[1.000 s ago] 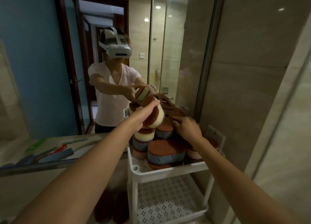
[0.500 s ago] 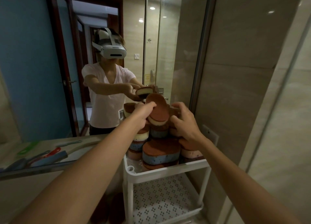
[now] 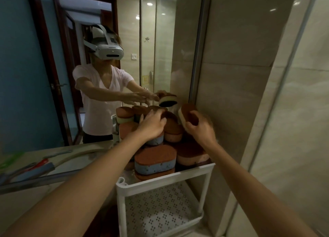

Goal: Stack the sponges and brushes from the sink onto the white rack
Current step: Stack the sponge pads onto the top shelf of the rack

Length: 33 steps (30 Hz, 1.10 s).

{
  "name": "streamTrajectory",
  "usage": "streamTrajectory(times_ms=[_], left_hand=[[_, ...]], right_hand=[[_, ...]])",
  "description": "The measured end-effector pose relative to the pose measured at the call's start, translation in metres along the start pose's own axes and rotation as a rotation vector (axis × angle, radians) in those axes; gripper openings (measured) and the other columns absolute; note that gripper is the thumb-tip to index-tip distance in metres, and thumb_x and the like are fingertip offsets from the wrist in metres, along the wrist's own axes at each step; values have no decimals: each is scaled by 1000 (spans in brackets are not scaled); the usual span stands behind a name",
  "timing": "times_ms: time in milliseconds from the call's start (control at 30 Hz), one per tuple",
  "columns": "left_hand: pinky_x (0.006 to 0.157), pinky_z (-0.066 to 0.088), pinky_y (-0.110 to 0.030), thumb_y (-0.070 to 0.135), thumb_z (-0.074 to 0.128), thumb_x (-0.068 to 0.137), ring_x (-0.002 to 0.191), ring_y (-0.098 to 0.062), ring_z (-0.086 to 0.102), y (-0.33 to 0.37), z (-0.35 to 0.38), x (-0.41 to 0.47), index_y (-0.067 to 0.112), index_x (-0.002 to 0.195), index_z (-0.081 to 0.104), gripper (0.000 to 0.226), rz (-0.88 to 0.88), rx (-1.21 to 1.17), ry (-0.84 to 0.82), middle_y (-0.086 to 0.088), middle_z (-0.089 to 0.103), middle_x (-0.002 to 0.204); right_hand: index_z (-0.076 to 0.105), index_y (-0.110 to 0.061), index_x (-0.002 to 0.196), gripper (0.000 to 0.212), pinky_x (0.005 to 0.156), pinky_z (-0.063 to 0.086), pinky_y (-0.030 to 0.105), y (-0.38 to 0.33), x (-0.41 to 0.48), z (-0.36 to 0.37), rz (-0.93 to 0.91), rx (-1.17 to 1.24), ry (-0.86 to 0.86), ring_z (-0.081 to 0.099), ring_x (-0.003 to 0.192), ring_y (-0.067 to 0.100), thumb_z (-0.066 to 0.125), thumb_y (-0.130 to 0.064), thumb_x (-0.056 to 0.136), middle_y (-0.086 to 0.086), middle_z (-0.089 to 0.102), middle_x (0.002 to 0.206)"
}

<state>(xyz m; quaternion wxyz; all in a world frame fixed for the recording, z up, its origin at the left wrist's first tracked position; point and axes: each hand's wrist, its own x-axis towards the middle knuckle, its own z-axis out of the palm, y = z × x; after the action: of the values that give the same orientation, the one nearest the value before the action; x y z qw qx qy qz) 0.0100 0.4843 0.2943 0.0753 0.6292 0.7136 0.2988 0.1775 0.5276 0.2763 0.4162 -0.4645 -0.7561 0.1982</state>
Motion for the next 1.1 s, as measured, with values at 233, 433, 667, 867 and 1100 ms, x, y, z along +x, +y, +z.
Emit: streamTrajectory(times_ms=[233,433,667,867,1100], left_hand=[[113,-3,-60,45,14,100,146,-37,-4,-9,11,-7,38,147,14,48,-43,372,-303,-6,1,160],[114,-3,-58,45,12,99,146,-36,-5,-6,12,-9,37,147,11,49,-70,408,-313,-5,-1,160],[113,-3,-59,43,13,99,145,-38,-4,-4,13,-7,36,147,15,48,-82,407,-313,-6,1,160],[113,-2,-59,42,13,100,145,-38,-4,-3,10,-7,33,147,17,49,-85,401,-326,-6,2,160],[112,-5,-61,34,20,101,145,-40,-3,0,3,-8,32,148,16,47,-90,377,-339,-9,2,160]], right_hand=[[48,-24,135,43,91,42,29,13,16,12,77,-112,-133,50,122,27,50,-33,93,9,47,140],[48,-25,136,42,98,41,32,15,29,17,70,-277,-236,49,126,27,42,-37,97,5,48,142],[43,-30,137,43,107,36,48,15,45,29,151,-518,-405,36,132,33,26,-40,98,5,34,149],[33,-29,142,44,111,28,50,11,32,28,91,-629,-411,27,136,36,19,-35,100,9,29,151],[29,-29,144,51,117,15,46,5,23,22,49,-636,-418,18,143,31,13,-46,99,10,24,154]])
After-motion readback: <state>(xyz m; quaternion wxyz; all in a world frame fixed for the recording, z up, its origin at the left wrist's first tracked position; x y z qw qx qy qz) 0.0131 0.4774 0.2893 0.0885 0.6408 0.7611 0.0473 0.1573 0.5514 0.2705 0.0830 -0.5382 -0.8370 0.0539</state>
